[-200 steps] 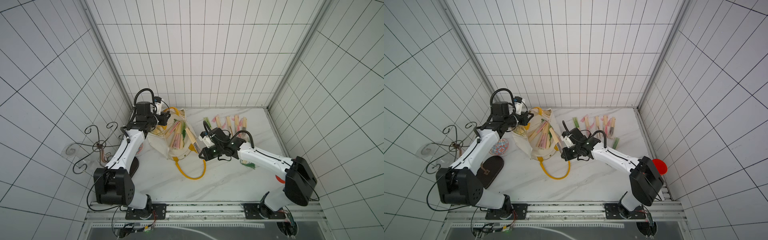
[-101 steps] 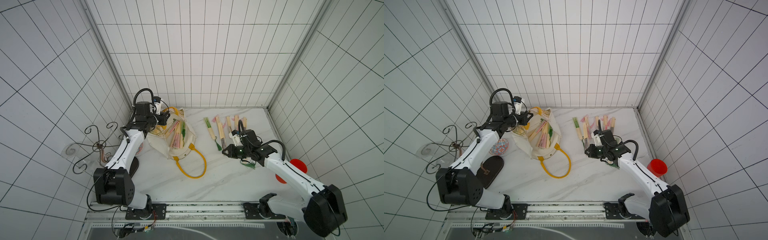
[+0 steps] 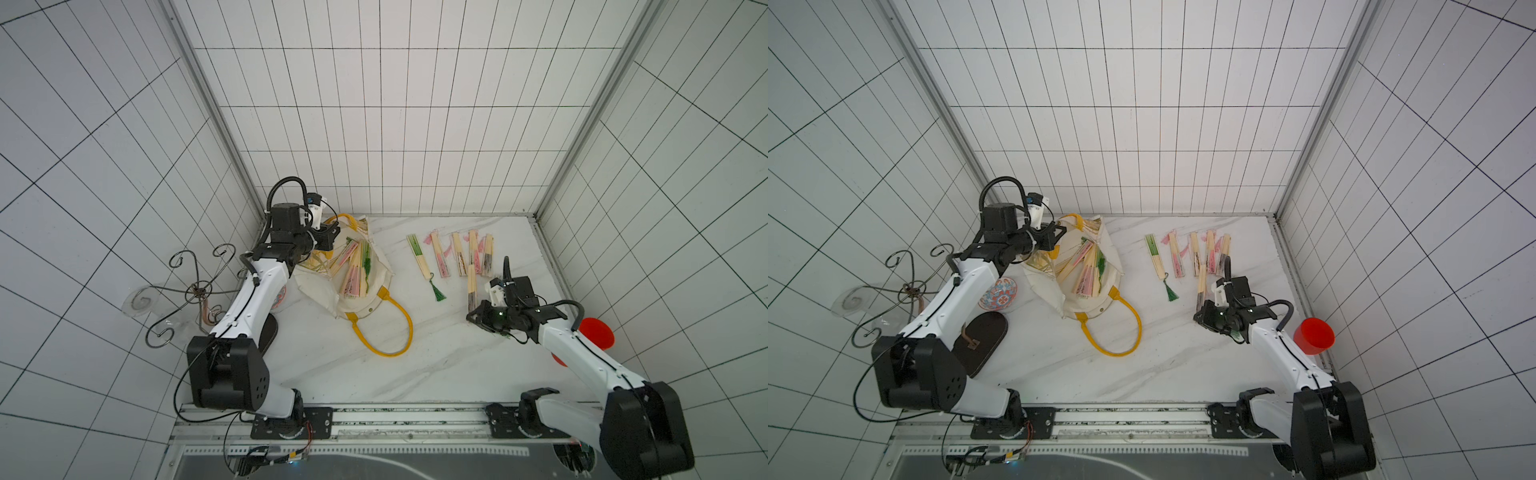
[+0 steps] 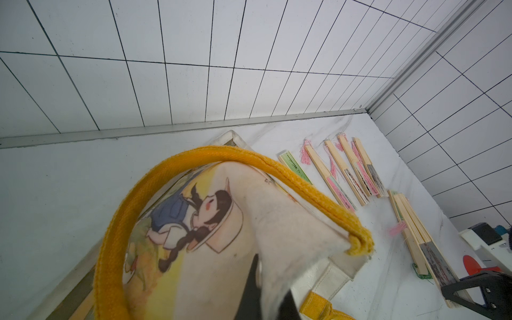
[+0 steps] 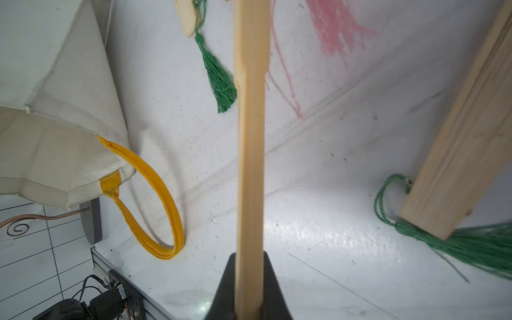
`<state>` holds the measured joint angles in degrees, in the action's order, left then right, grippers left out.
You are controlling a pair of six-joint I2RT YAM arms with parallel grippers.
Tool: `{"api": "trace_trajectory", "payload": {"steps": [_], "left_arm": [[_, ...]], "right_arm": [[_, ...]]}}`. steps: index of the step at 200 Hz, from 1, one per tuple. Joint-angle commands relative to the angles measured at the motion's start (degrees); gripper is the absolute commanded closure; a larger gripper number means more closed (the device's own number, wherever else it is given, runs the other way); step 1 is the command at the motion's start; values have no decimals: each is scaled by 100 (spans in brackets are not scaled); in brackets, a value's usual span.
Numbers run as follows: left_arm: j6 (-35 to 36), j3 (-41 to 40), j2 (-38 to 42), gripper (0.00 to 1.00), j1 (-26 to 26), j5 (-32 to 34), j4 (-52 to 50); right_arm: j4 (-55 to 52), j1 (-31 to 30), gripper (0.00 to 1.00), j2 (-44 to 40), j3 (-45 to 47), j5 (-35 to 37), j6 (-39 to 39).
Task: Take out the folding fans from the tote bags
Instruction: Place the folding fan at the center of the board.
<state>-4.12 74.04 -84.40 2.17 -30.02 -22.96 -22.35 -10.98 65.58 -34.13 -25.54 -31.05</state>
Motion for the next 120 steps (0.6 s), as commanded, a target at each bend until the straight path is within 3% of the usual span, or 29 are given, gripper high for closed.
{"api": "trace_trajectory", "payload": {"steps": [1, 52, 120], "left_arm": [[-45, 194, 75, 100, -33, -127, 354], [-55, 195, 47, 100, -33, -144, 371], [-71, 190, 38, 100, -33, -160, 371]], "right_arm": [[346, 53, 100, 107, 479, -298, -126], [925, -119, 100, 537, 931, -724, -256], [1141, -229, 100, 773, 1116, -601, -323]]}}
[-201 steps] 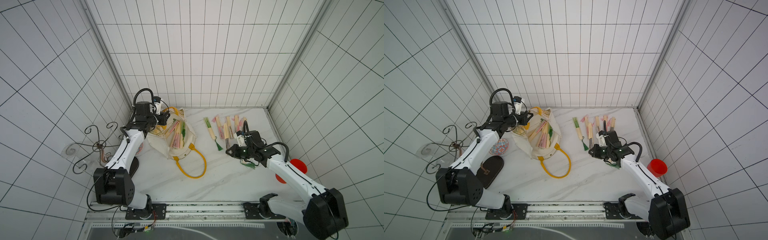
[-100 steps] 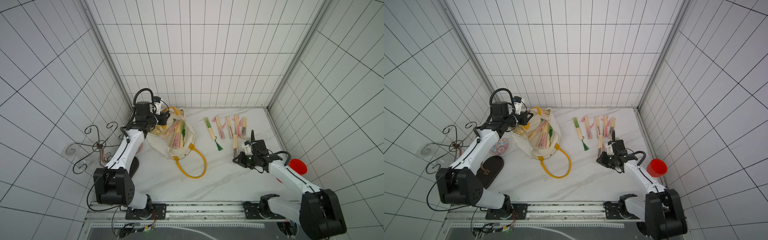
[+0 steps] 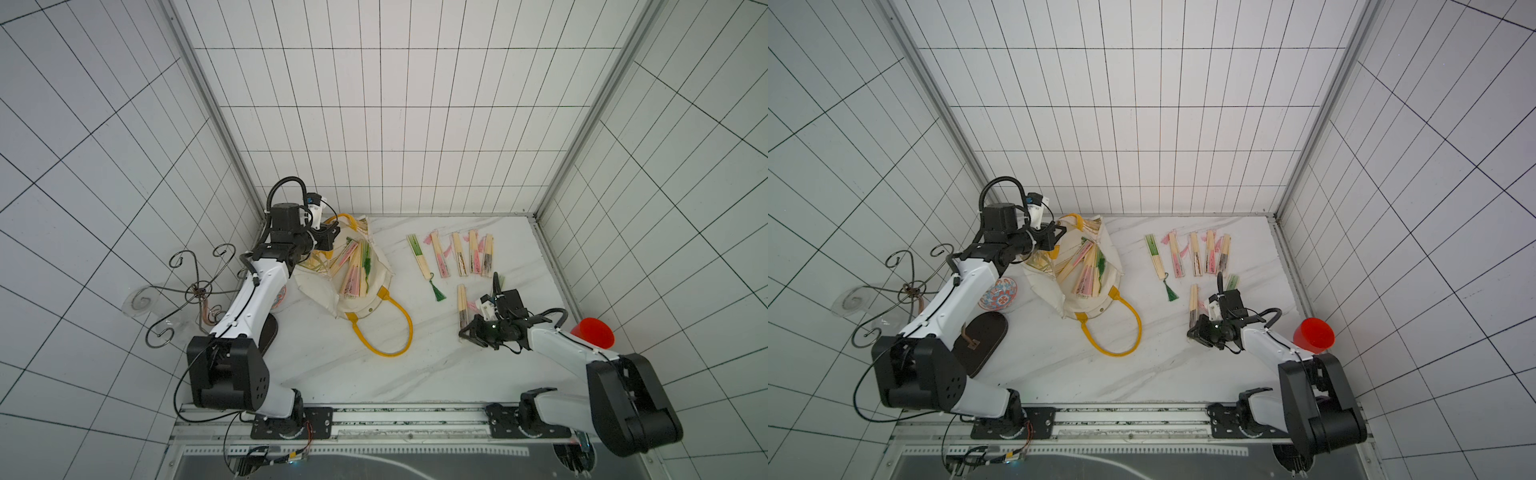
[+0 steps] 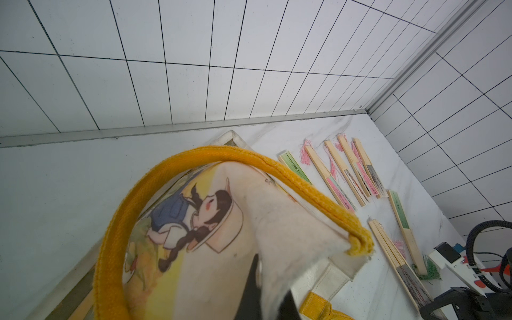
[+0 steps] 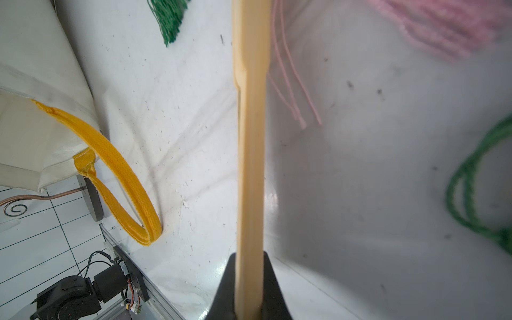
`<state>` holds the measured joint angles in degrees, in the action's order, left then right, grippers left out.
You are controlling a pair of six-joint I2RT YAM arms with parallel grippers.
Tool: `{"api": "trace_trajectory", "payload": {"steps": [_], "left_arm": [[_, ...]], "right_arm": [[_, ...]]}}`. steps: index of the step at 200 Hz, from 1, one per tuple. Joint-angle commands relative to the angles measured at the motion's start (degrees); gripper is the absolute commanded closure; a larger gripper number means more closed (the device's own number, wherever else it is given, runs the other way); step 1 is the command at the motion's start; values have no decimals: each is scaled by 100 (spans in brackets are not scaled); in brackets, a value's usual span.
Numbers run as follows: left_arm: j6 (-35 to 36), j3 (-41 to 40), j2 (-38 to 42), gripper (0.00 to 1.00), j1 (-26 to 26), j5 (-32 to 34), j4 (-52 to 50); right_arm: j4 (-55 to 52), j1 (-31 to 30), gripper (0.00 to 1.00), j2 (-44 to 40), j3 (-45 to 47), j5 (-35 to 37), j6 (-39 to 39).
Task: Take out the folding fans from the tote bags
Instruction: Place the folding fan at the center of the board.
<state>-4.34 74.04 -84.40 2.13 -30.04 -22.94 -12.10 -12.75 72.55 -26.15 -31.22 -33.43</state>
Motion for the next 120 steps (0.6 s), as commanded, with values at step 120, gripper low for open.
{"api": "trace_trajectory", "payload": {"steps": [120], "left_arm": [[-93, 187, 29, 100, -29, -220, 413]], "right_arm": [[-501, 19, 64, -240, 304, 1006, -156]]}}
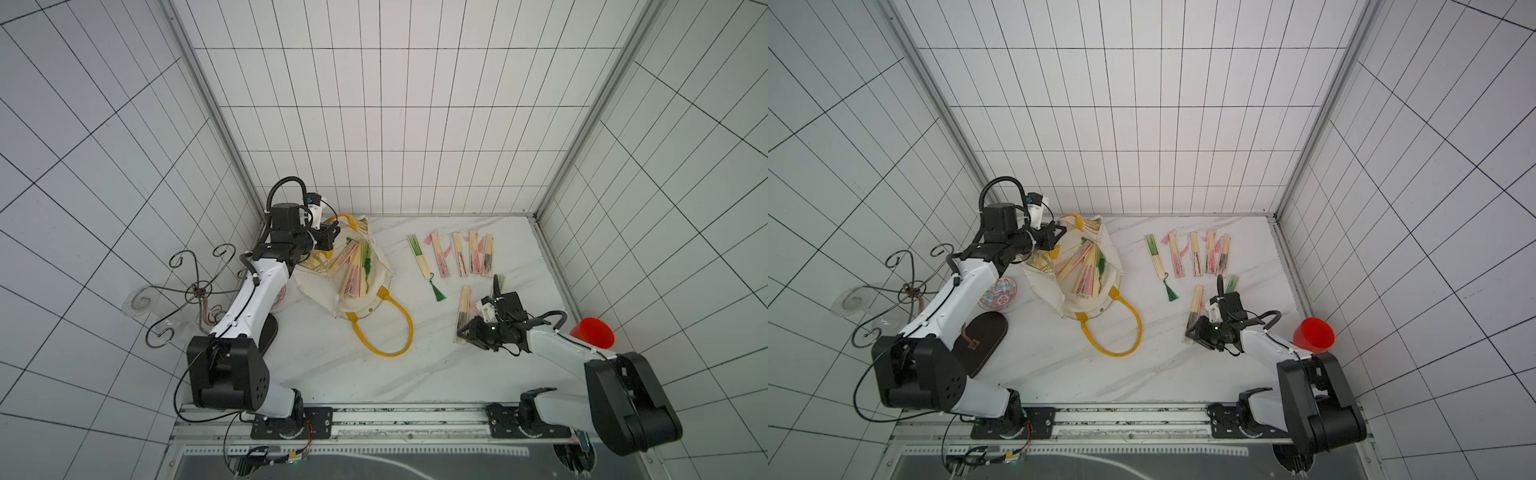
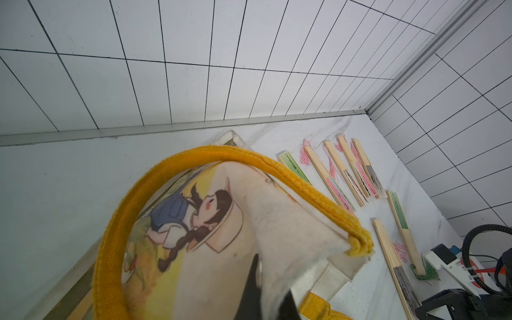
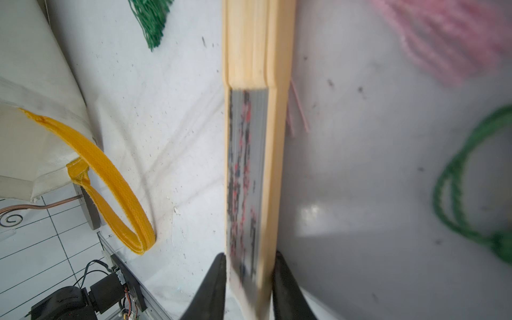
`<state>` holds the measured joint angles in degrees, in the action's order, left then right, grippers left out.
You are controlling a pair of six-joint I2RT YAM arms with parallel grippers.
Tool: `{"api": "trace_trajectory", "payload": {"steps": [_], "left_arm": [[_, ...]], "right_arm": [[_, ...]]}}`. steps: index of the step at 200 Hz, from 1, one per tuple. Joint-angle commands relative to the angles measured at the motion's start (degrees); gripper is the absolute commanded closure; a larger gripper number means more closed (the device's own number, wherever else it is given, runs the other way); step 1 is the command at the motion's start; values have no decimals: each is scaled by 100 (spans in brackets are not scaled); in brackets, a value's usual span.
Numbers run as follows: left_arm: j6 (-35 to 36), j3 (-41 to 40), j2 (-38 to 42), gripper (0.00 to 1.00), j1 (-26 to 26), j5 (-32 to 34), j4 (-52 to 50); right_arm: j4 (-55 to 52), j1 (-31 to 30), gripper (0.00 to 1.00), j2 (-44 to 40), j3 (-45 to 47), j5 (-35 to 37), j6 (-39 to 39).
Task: Take out the folding fans from the tote bags
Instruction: Place the folding fan at the center of the board, then pick up the folding fan from the canvas bag.
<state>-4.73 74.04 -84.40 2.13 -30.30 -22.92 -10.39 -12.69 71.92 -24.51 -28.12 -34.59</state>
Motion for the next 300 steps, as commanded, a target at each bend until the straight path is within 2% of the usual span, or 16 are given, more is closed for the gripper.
{"api": "trace_trajectory", "payload": {"steps": [1, 36, 104, 161, 204, 300], "left_arm": [[-54, 188, 29, 100, -33, -194, 411], [-49, 192, 22, 100, -29, -194, 411], [-28, 191, 34, 100, -29, -195, 402], [-18, 191, 38, 100, -29, -221, 391], [-19, 196, 21, 100, -29, -257, 393], [-70, 191, 11, 100, -29, -316, 402]], "right_arm": [[-686, 12, 63, -182, 131, 712, -35], [-1441, 21, 59, -700, -318, 1376, 115], [-1660, -158, 62, -978, -1042, 1529, 356], [-1413, -1388, 62, -720, -1913, 2320, 339], [-851, -2194, 61, -220, -2537, 2435, 502], [-361, -3707, 60, 1446, -4444, 2782, 1169]]}}
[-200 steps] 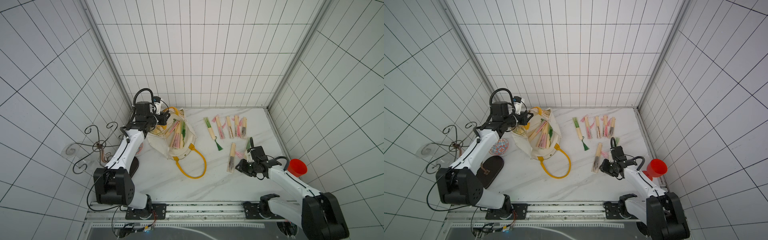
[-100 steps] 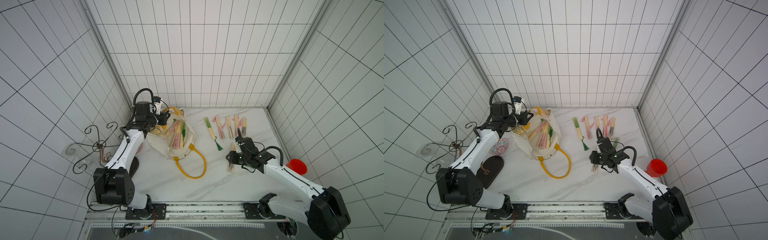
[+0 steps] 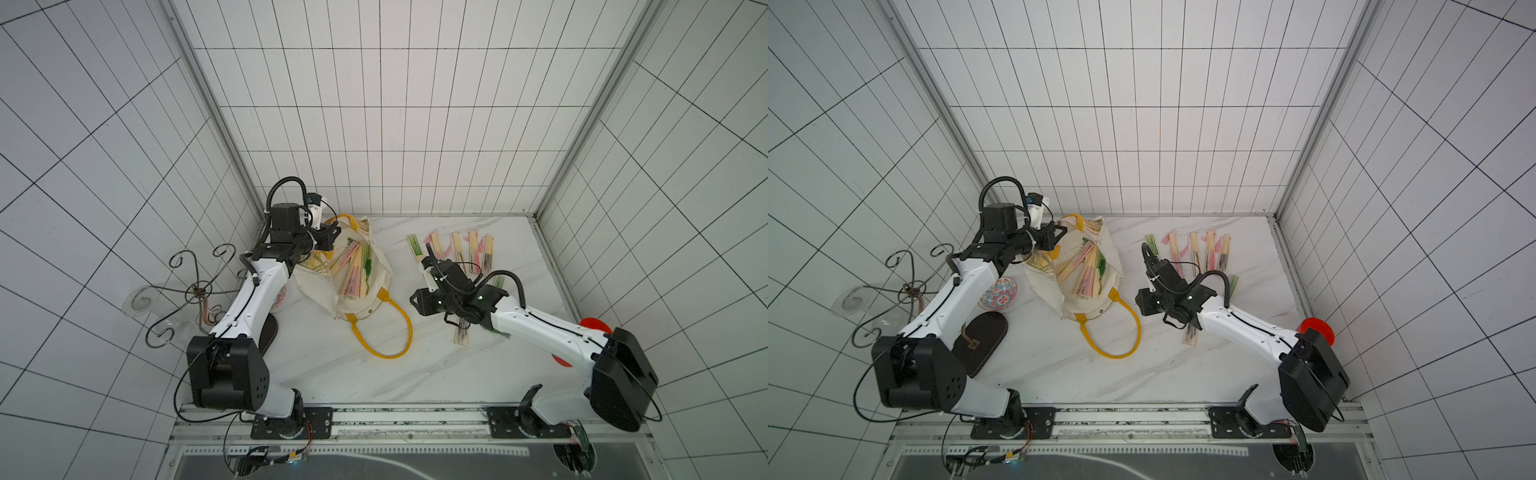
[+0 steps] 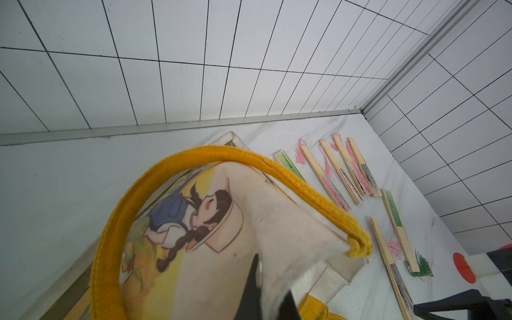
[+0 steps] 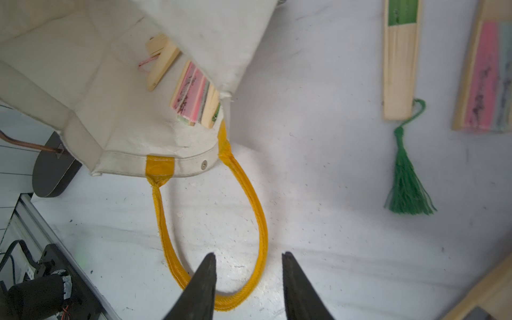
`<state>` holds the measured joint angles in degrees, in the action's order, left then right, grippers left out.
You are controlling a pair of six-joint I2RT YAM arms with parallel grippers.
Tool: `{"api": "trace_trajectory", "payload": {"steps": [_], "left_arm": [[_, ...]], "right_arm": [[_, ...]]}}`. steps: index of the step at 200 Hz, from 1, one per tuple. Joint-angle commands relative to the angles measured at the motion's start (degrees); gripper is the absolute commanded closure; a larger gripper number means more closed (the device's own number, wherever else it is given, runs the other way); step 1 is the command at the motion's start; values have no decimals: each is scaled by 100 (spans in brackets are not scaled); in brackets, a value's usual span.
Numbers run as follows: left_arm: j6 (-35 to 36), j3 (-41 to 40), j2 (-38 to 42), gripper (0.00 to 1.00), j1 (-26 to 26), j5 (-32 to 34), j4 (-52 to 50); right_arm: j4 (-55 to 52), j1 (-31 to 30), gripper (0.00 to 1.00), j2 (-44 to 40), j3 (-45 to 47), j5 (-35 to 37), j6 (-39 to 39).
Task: Take out the folding fans from the tote bags
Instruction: Pick up the folding fan from the canvas bag.
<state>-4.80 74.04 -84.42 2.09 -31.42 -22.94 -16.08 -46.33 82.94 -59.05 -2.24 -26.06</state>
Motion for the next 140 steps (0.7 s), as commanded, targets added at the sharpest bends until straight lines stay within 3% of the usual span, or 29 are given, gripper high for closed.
{"api": "trace_trajectory", "payload": {"steps": [1, 60, 140], "left_arm": [[-64, 190, 9, 100, -24, -206, 404], [-124, 188, 9, 100, -24, -233, 439], [-214, 180, 0, 100, -24, -319, 483]], "right_arm": [[213, -356, 60, 363, -1010, 201, 328], [-2, -1112, 61, 1815, -2490, 769, 1093], [-589, -1135, 61, 3441, -3925, 1336, 969]]}}
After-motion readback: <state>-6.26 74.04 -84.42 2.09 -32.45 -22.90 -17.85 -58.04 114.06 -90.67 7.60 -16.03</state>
